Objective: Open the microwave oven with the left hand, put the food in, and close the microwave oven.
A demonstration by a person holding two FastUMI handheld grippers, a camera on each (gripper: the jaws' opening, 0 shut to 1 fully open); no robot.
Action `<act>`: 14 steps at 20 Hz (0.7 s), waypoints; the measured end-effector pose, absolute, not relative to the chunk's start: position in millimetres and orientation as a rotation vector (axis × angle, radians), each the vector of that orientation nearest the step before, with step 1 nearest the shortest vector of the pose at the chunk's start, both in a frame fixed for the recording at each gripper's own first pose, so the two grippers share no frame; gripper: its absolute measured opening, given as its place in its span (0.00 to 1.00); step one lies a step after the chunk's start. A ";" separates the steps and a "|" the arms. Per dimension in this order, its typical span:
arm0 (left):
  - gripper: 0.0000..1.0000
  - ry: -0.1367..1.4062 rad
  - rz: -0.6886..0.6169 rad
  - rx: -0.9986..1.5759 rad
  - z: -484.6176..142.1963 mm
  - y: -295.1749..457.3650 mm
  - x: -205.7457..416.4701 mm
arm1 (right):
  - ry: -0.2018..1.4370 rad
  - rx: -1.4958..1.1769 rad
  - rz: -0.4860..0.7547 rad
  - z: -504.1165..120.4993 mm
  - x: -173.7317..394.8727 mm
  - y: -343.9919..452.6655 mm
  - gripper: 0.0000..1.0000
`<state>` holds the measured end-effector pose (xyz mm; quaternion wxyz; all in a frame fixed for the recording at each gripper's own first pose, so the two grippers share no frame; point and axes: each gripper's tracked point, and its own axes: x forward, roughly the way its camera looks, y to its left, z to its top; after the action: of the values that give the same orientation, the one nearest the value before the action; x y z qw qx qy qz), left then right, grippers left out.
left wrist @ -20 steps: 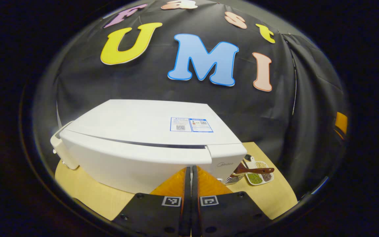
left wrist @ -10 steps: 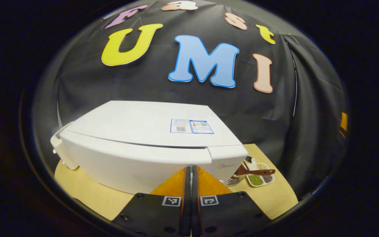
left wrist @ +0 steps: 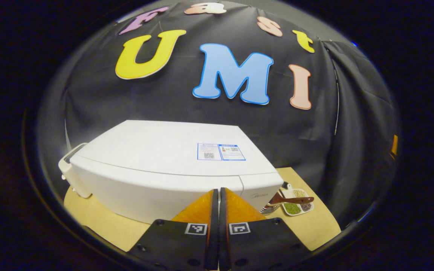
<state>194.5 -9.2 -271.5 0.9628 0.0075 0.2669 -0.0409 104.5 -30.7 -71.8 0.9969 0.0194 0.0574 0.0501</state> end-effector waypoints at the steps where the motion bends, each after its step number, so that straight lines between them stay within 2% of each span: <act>1: 0.07 0.505 -0.088 0.032 -251.4 -6.8 189.7 | 0.105 0.037 0.098 -67.8 105.1 -28.1 0.94; 4: 0.07 0.370 -0.074 0.068 -171.9 11.4 170.2 | 0.064 0.056 0.098 -43.0 106.1 -12.8 0.94; 8: 0.07 0.146 0.014 0.075 -46.0 56.0 137.2 | -0.019 0.054 0.071 3.7 104.4 4.3 0.94; 11: 0.97 0.077 0.012 0.053 14.1 80.3 108.2 | -0.038 0.061 0.059 27.6 95.0 21.8 0.94; 12: 0.94 0.073 0.002 0.057 22.7 87.9 98.7 | -0.050 0.059 0.063 33.8 90.3 29.2 0.94; 14: 0.96 0.082 -0.001 0.064 26.8 106.3 77.0 | -0.056 0.053 0.073 40.6 81.0 43.5 0.94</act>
<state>77.0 106.3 26.8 0.9987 0.0318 0.0409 -0.0006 81.0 43.5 40.6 0.9986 0.0265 -0.0282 0.0364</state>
